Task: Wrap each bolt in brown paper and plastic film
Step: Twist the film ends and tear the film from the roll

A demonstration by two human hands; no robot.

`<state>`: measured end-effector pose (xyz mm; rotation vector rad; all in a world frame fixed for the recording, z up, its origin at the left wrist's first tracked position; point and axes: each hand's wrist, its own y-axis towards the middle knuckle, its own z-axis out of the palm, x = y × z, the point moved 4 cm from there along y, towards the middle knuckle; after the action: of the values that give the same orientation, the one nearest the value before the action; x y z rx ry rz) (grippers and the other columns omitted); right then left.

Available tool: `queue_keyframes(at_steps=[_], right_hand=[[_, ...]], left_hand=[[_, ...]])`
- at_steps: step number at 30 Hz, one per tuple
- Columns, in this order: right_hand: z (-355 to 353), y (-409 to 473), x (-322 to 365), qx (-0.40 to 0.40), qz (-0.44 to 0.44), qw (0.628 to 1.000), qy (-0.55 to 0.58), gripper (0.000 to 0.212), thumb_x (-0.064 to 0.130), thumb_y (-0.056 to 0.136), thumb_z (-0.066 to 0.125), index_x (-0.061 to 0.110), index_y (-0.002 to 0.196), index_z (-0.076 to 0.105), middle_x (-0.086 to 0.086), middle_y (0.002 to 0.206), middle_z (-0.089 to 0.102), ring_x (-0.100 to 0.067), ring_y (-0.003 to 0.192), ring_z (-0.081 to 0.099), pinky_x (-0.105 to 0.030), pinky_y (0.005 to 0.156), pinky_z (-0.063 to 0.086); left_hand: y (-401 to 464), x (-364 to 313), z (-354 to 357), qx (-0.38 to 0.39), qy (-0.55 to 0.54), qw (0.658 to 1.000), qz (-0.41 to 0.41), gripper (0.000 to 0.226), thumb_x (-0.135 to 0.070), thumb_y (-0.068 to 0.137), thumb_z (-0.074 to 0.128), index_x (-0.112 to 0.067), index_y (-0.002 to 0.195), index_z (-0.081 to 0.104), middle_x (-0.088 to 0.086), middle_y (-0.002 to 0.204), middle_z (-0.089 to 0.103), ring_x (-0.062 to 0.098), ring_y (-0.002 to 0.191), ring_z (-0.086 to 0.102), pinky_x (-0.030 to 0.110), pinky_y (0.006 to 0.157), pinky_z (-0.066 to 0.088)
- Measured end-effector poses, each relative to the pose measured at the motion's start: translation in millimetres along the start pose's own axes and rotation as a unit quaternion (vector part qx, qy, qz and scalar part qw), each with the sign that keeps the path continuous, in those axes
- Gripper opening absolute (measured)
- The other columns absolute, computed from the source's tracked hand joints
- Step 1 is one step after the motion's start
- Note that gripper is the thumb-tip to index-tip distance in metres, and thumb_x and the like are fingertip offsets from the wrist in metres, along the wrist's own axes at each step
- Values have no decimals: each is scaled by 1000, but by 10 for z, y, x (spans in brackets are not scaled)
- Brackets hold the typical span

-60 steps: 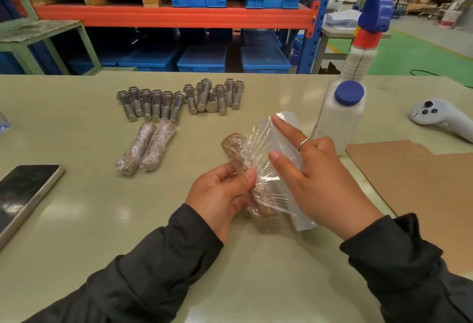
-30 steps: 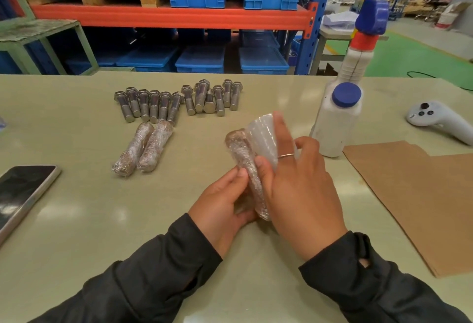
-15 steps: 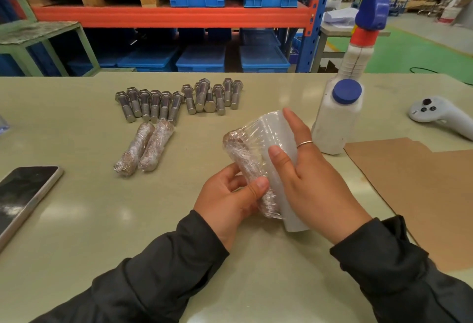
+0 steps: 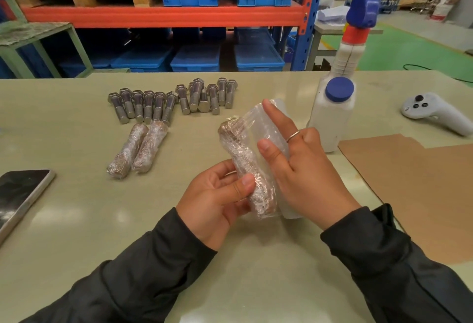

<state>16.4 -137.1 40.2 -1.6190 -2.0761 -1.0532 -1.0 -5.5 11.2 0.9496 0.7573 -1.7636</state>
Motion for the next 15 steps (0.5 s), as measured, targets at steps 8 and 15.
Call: queue_keyframes(at_steps=[8, 15], right_hand=[[71, -81, 73, -28, -13, 1000, -4, 45, 70, 76, 13, 80, 114, -9, 6, 97, 29, -12, 89, 45, -22, 72, 42], [101, -142, 168, -74, -14, 995, -67, 45, 66, 79, 7, 72, 117, -17, 1, 104, 25, -21, 94, 46, -37, 80, 49]], left_hand=[[-17, 9, -14, 24, -15, 1000, 4, 31, -6, 69, 58, -6, 99, 69, 12, 84, 71, 21, 70, 68, 29, 58, 55], [-9, 39, 43, 23, -20, 999, 14, 36, -11, 78, 52, -8, 112, 61, 5, 98, 71, 12, 83, 68, 23, 68, 54]])
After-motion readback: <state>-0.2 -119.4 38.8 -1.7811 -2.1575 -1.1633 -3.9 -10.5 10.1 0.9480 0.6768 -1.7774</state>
